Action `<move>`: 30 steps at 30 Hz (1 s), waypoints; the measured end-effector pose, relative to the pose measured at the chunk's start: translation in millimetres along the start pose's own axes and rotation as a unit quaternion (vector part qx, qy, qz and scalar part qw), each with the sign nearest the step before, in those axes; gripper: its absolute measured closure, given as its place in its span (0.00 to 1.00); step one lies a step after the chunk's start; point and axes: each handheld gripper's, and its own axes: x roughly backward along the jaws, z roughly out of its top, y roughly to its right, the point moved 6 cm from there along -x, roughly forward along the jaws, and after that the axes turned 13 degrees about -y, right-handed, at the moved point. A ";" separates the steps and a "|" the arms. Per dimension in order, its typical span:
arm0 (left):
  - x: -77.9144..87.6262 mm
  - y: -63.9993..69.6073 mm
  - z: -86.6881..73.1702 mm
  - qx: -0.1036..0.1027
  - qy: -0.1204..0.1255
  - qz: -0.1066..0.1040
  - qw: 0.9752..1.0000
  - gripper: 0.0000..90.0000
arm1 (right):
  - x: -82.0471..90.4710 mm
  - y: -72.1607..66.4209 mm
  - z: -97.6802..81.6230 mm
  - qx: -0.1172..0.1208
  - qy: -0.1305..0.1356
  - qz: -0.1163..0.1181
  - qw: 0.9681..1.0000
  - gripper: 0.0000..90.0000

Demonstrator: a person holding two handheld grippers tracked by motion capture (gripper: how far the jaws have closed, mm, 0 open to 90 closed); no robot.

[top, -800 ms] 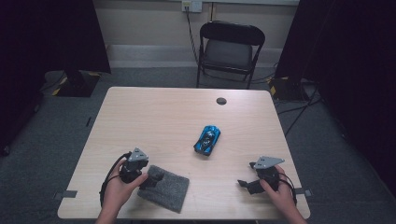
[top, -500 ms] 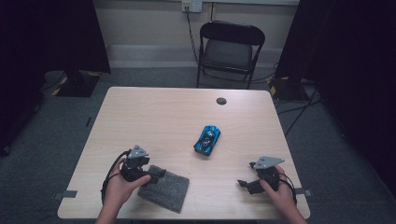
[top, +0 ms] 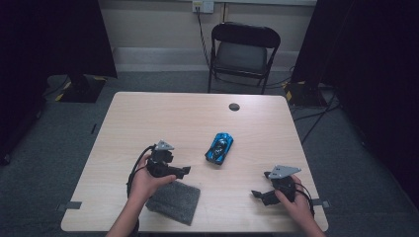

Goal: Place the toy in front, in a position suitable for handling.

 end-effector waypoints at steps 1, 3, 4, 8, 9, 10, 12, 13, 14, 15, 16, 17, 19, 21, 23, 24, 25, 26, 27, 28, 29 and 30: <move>-1.4 1.4 3.0 -0.003 -0.002 0.000 1.000 0.17 | 0.0 0.0 0.0 0.000 0.000 0.000 1.000 0.11; -4.6 4.3 8.9 -0.007 -0.006 0.002 1.000 0.17 | 0.0 0.0 0.0 0.000 0.000 0.000 1.000 0.11; -7.5 6.5 15.5 -0.012 -0.009 0.010 1.000 0.17 | -0.1 -0.1 0.1 0.001 0.000 0.001 1.000 0.11; -13.1 12.1 27.7 -0.014 -0.007 0.010 1.000 0.17 | -0.2 0.0 0.2 0.001 0.000 0.002 1.000 0.10; -14.8 13.7 30.2 -0.016 -0.008 0.008 1.000 0.18 | -0.3 0.1 0.3 0.002 0.000 0.002 1.000 0.11; -19.0 16.9 36.6 -0.012 -0.005 0.006 1.000 0.18 | -0.3 0.1 0.3 0.002 0.000 0.002 1.000 0.10; -24.6 20.3 43.8 -0.016 -0.007 0.004 1.000 0.18 | -0.2 -0.1 0.2 0.000 -0.001 0.002 1.000 0.11; -26.6 20.8 46.8 -0.019 -0.009 0.006 1.000 0.18 | -0.2 0.0 0.2 0.001 0.000 0.002 1.000 0.10; -28.6 21.5 49.3 -0.021 -0.012 0.004 1.000 0.18 | -0.2 0.0 0.2 0.001 -0.001 0.002 1.000 0.10; -30.3 21.8 52.4 -0.019 -0.010 0.006 1.000 0.18 | -0.2 -0.1 0.2 0.001 -0.001 0.002 1.000 0.10; -32.0 21.9 54.9 -0.016 -0.010 0.006 1.000 0.18 | -0.2 0.0 0.3 0.001 -0.001 0.002 1.000 0.10; -32.0 21.9 54.9 -0.016 -0.010 0.006 1.000 0.18 | -0.2 0.0 0.3 0.001 -0.001 0.002 1.000 0.10; -35.7 22.2 60.1 -0.015 -0.010 0.009 1.000 0.18 | -0.5 0.1 0.5 0.002 -0.001 0.001 1.000 0.10; -37.8 23.0 63.3 -0.018 -0.011 0.006 1.000 0.18 | -0.5 0.1 0.5 0.002 -0.001 0.002 1.000 0.10; -39.7 22.4 68.6 -0.014 -0.006 0.005 1.000 0.18 | -0.5 0.1 0.5 0.002 -0.001 0.002 1.000 0.10; -41.2 22.2 70.9 -0.014 -0.008 0.006 1.000 0.18 | -0.5 0.1 0.5 0.002 -0.001 0.002 1.000 0.10; -42.2 21.9 72.3 -0.016 -0.009 0.008 1.000 0.18 | -0.5 0.1 0.5 0.002 -0.001 0.002 1.000 0.10; -45.5 21.0 76.6 -0.010 -0.009 0.009 1.000 0.18 | -0.5 0.1 0.5 0.002 -0.001 0.002 1.000 0.10; -46.8 20.7 78.1 -0.010 -0.011 0.012 1.000 0.18 | -0.5 0.1 0.5 0.002 -0.001 0.002 1.000 0.10; -48.9 20.8 80.7 -0.010 -0.012 0.016 1.000 0.18 | -0.5 0.0 0.4 0.001 -0.001 0.002 1.000 0.10; -50.7 21.1 82.7 -0.010 -0.012 0.016 1.000 0.18 | -0.5 0.0 0.4 0.001 -0.001 0.002 1.000 0.10; -50.7 21.1 82.7 -0.010 -0.012 0.016 1.000 0.18 | -0.5 0.0 0.4 0.001 -0.001 0.002 1.000 0.10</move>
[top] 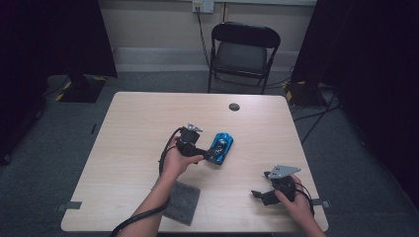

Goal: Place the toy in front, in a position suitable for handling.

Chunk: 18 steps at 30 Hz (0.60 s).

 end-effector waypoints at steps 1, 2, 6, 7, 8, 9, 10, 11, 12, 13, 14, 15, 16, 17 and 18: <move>-1.8 0.6 1.8 0.001 0.000 -0.003 1.000 0.18 | 0.0 0.1 0.0 0.000 0.000 0.000 1.000 0.10; -5.0 1.2 4.8 0.003 -0.001 -0.001 1.000 0.18 | -0.1 0.1 0.1 0.001 0.000 0.000 1.000 0.10; -11.5 2.3 10.7 0.005 -0.001 0.002 1.000 0.18 | -0.1 0.1 0.1 0.001 0.000 0.000 1.000 0.10; -12.6 2.1 12.3 0.004 0.000 0.004 1.000 0.18 | 0.0 0.2 0.0 0.001 0.000 0.000 1.000 0.10; -13.8 2.5 13.7 0.004 0.000 0.005 1.000 0.18 | 0.0 0.2 0.0 0.001 0.000 0.000 1.000 0.10; -15.3 3.1 16.2 0.005 0.000 0.005 1.000 0.18 | 0.0 0.2 0.1 0.001 0.000 0.000 1.000 0.10; -16.3 3.3 17.7 0.004 0.000 0.007 1.000 0.18 | -0.2 0.2 0.2 0.002 0.000 0.000 1.000 0.10; -16.3 3.3 17.7 0.004 0.000 0.007 1.000 0.18 | -0.2 0.2 0.2 0.002 0.000 0.000 1.000 0.10; -18.0 4.6 20.6 0.005 0.001 0.007 1.000 0.18 | -0.2 0.2 0.3 0.002 0.000 0.000 1.000 0.10; -19.2 5.6 22.9 0.006 0.002 0.005 1.000 0.18 | -0.3 0.2 0.3 0.002 0.000 0.000 1.000 0.10; -21.3 7.8 26.9 0.006 0.003 0.007 1.000 0.18 | -0.3 0.1 0.3 0.002 0.000 0.000 1.000 0.10; -21.3 7.8 26.9 0.006 0.003 0.007 1.000 0.18 | -0.3 0.1 0.3 0.002 0.000 0.000 1.000 0.10; -23.8 10.4 31.0 0.005 0.005 0.010 1.000 0.18 | -0.3 0.2 0.3 0.002 0.000 0.000 1.000 0.10; -25.3 11.8 32.9 0.003 0.002 0.009 1.000 0.18 | -0.3 0.1 0.3 0.002 0.000 0.000 1.000 0.10; -27.0 12.7 34.3 0.003 0.002 0.010 1.000 0.18 | -0.3 0.1 0.3 0.002 -0.001 0.000 1.000 0.10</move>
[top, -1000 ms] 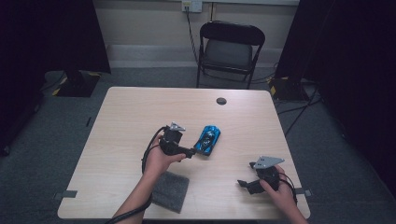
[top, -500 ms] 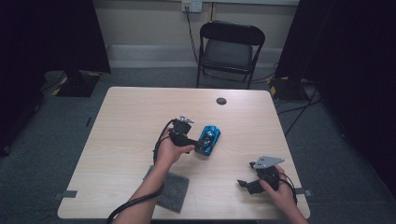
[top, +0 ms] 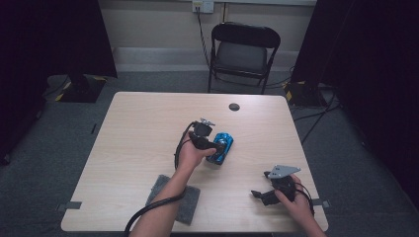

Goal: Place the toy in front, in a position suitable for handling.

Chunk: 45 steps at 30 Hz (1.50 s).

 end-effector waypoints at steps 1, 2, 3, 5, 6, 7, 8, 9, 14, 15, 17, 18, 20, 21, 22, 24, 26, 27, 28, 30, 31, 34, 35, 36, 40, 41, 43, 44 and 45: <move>-1.3 0.9 0.8 0.000 -0.002 0.000 1.000 0.18 | 0.0 0.0 0.0 0.000 0.000 0.000 1.000 0.10; -1.3 0.9 0.8 0.000 -0.002 0.000 1.000 0.18 | 0.0 0.0 0.0 0.000 0.000 0.000 1.000 0.10; -3.6 1.6 2.1 -0.001 -0.005 0.002 1.000 0.18 | 0.0 0.0 0.0 0.000 0.000 0.000 1.000 0.10; -7.7 2.7 3.8 -0.001 -0.009 0.004 1.000 0.18 | 0.0 0.1 0.0 0.000 0.000 0.000 1.000 0.10; -10.1 3.1 4.9 -0.001 -0.012 0.007 1.000 0.18 | -0.1 0.1 0.1 0.000 0.000 0.000 1.000 0.10; -12.6 3.7 6.1 0.001 -0.013 0.008 1.000 0.18 | -0.2 0.0 0.2 0.001 0.000 0.000 1.000 0.09; -15.0 4.3 7.0 0.002 -0.013 0.010 1.000 0.18 | -0.3 0.0 0.3 0.001 -0.001 0.000 1.000 0.09; -16.8 4.1 7.6 -0.001 -0.018 0.014 1.000 0.18 | -0.3 -0.1 0.3 0.000 -0.001 0.001 1.000 0.09; -29.8 2.7 10.5 0.008 -0.023 0.026 0.999 0.17 | -0.9 -0.3 1.0 0.001 -0.001 0.001 1.000 0.08; -29.8 2.7 10.5 0.008 -0.023 0.026 0.999 0.17 | -0.9 -0.3 1.0 0.001 -0.001 0.001 1.000 0.08; -34.3 0.7 9.6 0.013 -0.027 0.029 0.999 0.17 | -1.1 -0.3 1.3 0.002 -0.002 0.002 1.000 0.08; -34.3 0.7 9.6 0.013 -0.027 0.029 0.999 0.17 | -1.1 -0.3 1.3 0.002 -0.002 0.002 1.000 0.08; -37.6 -0.1 7.8 0.016 -0.034 0.029 0.999 0.17 | -1.4 -0.4 1.6 0.003 -0.002 0.002 1.000 0.08; -39.4 -1.0 6.9 0.018 -0.034 0.030 0.999 0.17 | -1.5 -0.4 1.7 0.004 -0.003 0.003 1.000 0.08; -41.3 -1.5 6.4 0.021 -0.033 0.032 0.999 0.17 | -1.5 -0.4 1.7 0.004 -0.003 0.003 1.000 0.08; -44.9 -2.0 5.3 0.026 -0.034 0.032 0.999 0.17 | -1.9 -0.6 2.1 0.004 -0.003 0.004 1.000 0.07; -46.6 -1.4 5.1 0.027 -0.036 0.032 0.998 0.17 | -2.3 -0.8 2.5 0.005 -0.003 0.004 1.000 0.07; -46.8 -1.1 5.9 0.028 -0.033 0.030 0.999 0.17 | -2.5 -0.8 2.6 0.005 -0.003 0.004 1.000 0.07; -47.1 -1.1 6.6 0.027 -0.032 0.032 0.999 0.17 | -2.6 -0.8 2.8 0.006 -0.003 0.005 1.000 0.07; -47.6 -0.8 7.1 0.027 -0.035 0.034 0.998 0.17 | -2.8 -0.9 3.1 0.006 -0.004 0.005 1.000 0.06; -47.6 -0.8 7.1 0.027 -0.035 0.034 0.998 0.17 | -2.8 -0.9 3.1 0.006 -0.004 0.005 1.000 0.06; -49.1 0.2 8.2 0.033 -0.034 0.029 0.998 0.17 | -3.0 -1.0 3.5 0.006 -0.004 0.005 1.000 0.06; -49.3 1.1 8.4 0.033 -0.035 0.027 0.998 0.17 | -3.2 -0.9 3.6 0.006 -0.004 0.005 1.000 0.06; -49.9 1.8 8.6 0.032 -0.035 0.031 0.998 0.17 | -3.2 -0.9 3.6 0.006 -0.004 0.005 1.000 0.06; -54.5 5.5 8.2 0.026 -0.040 0.036 0.998 0.17 | -3.4 -1.0 3.9 0.007 -0.005 0.005 1.000 0.06; -54.5 5.5 8.2 0.026 -0.040 0.036 0.998 0.17 | -3.4 -1.0 3.9 0.007 -0.005 0.005 1.000 0.06; -56.2 5.8 8.0 0.029 -0.042 0.039 0.998 0.17 | -3.4 -1.0 3.9 0.007 -0.005 0.005 1.000 0.06; -56.4 5.8 8.0 0.029 -0.042 0.039 0.998 0.17 | -3.4 -1.0 3.9 0.007 -0.005 0.005 1.000 0.06; -56.4 5.8 8.0 0.029 -0.042 0.039 0.998 0.17 | -3.4 -1.0 3.9 0.007 -0.005 0.005 1.000 0.06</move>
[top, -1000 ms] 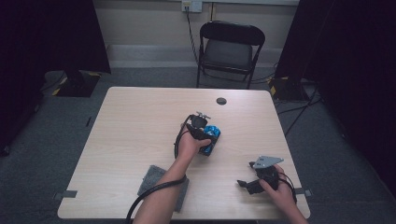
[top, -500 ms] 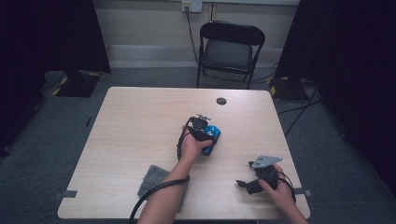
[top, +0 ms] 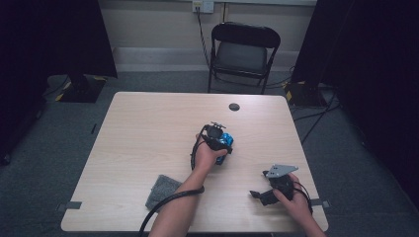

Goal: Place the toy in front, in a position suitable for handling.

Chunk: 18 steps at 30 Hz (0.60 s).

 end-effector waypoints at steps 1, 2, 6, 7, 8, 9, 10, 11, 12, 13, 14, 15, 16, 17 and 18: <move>-0.7 0.7 0.7 0.000 0.002 0.001 1.000 0.18 | 0.0 0.0 0.0 0.000 0.000 0.000 1.000 0.06; -0.9 0.5 0.8 0.002 0.000 0.003 1.000 0.18 | -0.1 0.0 0.1 0.000 0.000 0.000 1.000 0.06; -1.5 1.0 1.5 0.010 0.002 0.004 1.000 0.21 | -0.1 0.0 0.2 0.000 0.000 0.000 1.000 0.06; -2.5 1.3 1.6 0.010 0.003 0.003 1.000 0.21 | -0.1 -0.1 0.2 0.000 0.000 0.000 1.000 0.06; -2.5 1.3 1.6 0.010 0.003 0.003 1.000 0.21 | -0.1 -0.1 0.2 0.000 0.000 0.000 1.000 0.06; -2.4 1.2 1.7 0.010 0.003 0.006 1.000 0.22 | -0.2 0.0 0.2 0.000 0.000 0.000 1.000 0.06; -3.1 2.1 1.7 0.011 0.003 0.005 1.000 0.22 | -0.2 0.0 0.2 0.001 0.000 0.000 1.000 0.06; -3.1 2.1 1.7 0.011 0.003 0.005 1.000 0.22 | -0.2 0.0 0.2 0.000 0.000 0.000 1.000 0.06; -4.0 2.5 0.9 0.006 -0.003 0.008 1.000 0.23 | -0.2 0.0 0.2 0.000 0.000 0.000 1.000 0.06; -4.0 2.5 0.9 0.006 -0.003 0.008 1.000 0.23 | -0.2 0.0 0.2 0.000 0.000 0.000 1.000 0.06; -4.7 2.6 1.2 0.006 -0.001 0.009 1.000 0.23 | -0.2 0.0 0.3 0.001 0.000 0.000 1.000 0.06; -5.1 2.7 1.2 0.005 -0.002 0.013 1.000 0.24 | -0.3 0.0 0.5 0.001 0.000 0.001 1.000 0.06; -5.1 2.7 1.2 0.005 -0.002 0.013 1.000 0.24 | -0.3 0.0 0.5 0.001 0.000 0.001 1.000 0.06; -6.3 3.6 1.1 0.010 -0.002 0.012 1.000 0.24 | -0.4 0.0 0.5 0.001 0.000 0.001 1.000 0.06; -6.3 3.6 1.1 0.010 -0.002 0.012 1.000 0.24 | -0.4 0.0 0.5 0.001 0.000 0.001 1.000 0.06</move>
